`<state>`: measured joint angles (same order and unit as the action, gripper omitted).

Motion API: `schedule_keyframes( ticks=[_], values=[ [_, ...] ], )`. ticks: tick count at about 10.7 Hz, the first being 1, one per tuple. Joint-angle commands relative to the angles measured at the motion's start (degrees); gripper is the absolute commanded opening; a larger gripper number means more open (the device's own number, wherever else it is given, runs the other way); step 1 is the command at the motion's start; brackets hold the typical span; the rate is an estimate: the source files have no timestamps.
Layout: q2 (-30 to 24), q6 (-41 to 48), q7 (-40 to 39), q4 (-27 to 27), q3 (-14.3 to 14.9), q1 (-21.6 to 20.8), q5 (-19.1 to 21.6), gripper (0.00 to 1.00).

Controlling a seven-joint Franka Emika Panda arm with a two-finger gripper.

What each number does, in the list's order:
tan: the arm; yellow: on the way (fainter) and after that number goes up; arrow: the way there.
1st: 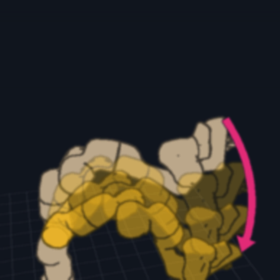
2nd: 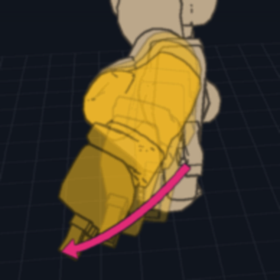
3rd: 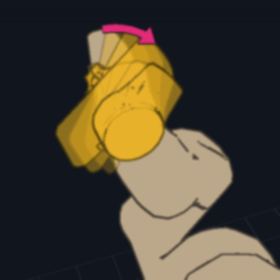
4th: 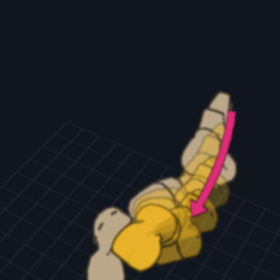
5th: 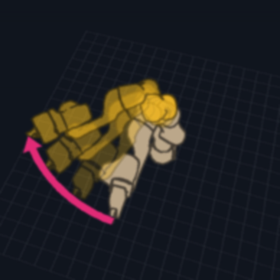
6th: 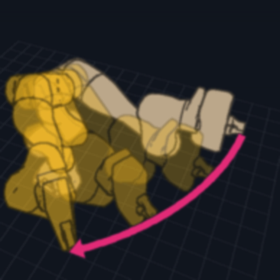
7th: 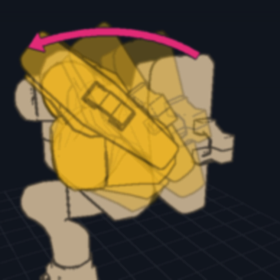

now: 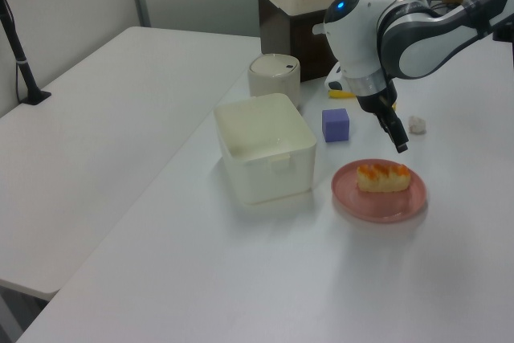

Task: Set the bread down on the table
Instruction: 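Move the open gripper over the bread roll on the pink plate, then lower the gripper and close it on the orange-glazed bread roll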

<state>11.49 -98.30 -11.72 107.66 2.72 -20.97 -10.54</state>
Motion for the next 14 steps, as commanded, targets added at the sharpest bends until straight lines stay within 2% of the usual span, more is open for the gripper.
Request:
schedule_keyframes(
  ticks=[1,3,5,10,11,14],
  values=[
    [-1.74,-13.27,11.76,4.29,-0.17,-0.47,0.43,1.0],
    [-1.48,-15.17,12.68,5.62,-0.35,-0.57,-0.53,1.0],
    [-1.74,-15.52,13.12,8.69,-2.01,-0.65,-2.2,1.0],
    [-1.56,-14.91,13.56,10.2,-3.07,-1.36,-3.61,0.99],
    [-1.56,-14.82,13.3,10.2,-3.25,-1.27,-3.61,0.89],
    [-1.39,-14.73,13.04,10.29,-3.25,-1.18,-3.61,0.69]
  ],
)
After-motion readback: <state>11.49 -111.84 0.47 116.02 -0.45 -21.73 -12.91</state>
